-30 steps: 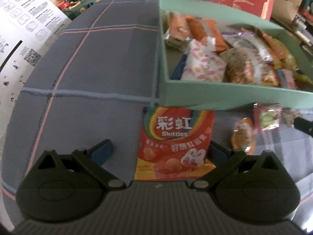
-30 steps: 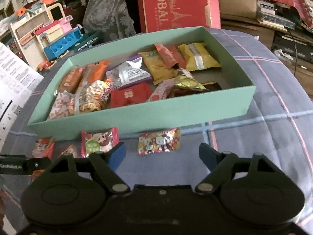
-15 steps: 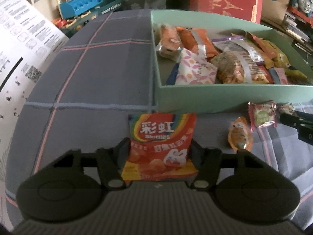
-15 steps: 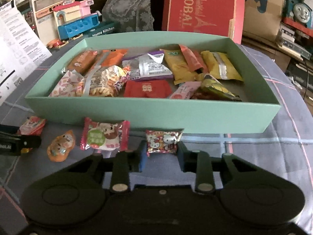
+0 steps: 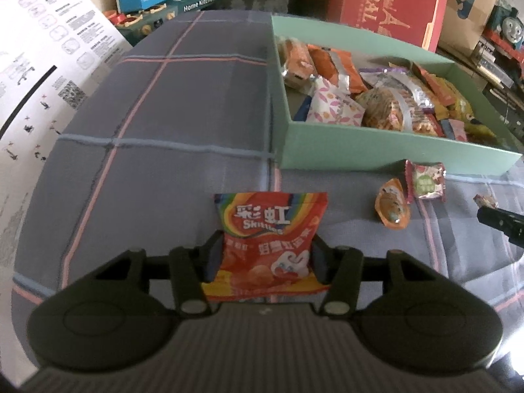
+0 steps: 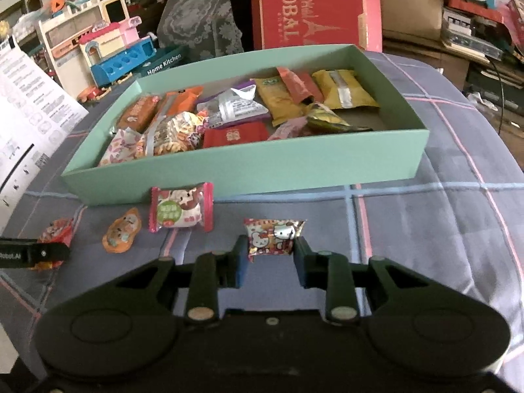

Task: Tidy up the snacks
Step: 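Carry both snacks into the mint-green box and open both tools to release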

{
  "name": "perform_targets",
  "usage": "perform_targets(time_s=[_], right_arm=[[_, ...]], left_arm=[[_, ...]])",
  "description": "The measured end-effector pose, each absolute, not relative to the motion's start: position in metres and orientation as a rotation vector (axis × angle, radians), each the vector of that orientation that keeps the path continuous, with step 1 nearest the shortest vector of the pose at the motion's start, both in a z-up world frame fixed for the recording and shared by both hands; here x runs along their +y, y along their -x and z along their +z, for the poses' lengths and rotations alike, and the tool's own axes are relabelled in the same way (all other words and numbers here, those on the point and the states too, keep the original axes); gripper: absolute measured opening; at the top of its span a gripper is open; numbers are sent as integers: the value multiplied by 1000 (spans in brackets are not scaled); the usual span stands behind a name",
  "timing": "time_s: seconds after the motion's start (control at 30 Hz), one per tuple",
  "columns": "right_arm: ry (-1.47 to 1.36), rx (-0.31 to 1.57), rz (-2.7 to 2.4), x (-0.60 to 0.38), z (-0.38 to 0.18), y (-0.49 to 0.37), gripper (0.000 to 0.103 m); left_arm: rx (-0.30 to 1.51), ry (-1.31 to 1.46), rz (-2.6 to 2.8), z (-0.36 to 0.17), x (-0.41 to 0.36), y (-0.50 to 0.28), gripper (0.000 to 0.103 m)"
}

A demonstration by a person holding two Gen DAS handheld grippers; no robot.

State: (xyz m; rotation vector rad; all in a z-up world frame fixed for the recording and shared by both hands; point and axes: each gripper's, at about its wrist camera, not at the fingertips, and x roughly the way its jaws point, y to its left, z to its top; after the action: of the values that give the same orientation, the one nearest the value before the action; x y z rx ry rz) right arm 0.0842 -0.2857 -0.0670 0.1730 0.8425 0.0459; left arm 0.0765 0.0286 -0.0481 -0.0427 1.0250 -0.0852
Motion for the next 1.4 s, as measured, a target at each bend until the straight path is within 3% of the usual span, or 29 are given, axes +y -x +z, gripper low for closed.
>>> perform_targets(time_s=[0.33,0.67,1.4], right_arm=[[-197,753,63,-291,-33,-70,28],[-226,687,72,-308,2,-93,28],[-245,748,103,-317,-11,-247,29]], left_arm=[[915,59,-123,1,23,-75,52],[848,7,-250,35,-22,-130,52],[929,-82,-373,1,-118,-318,53]])
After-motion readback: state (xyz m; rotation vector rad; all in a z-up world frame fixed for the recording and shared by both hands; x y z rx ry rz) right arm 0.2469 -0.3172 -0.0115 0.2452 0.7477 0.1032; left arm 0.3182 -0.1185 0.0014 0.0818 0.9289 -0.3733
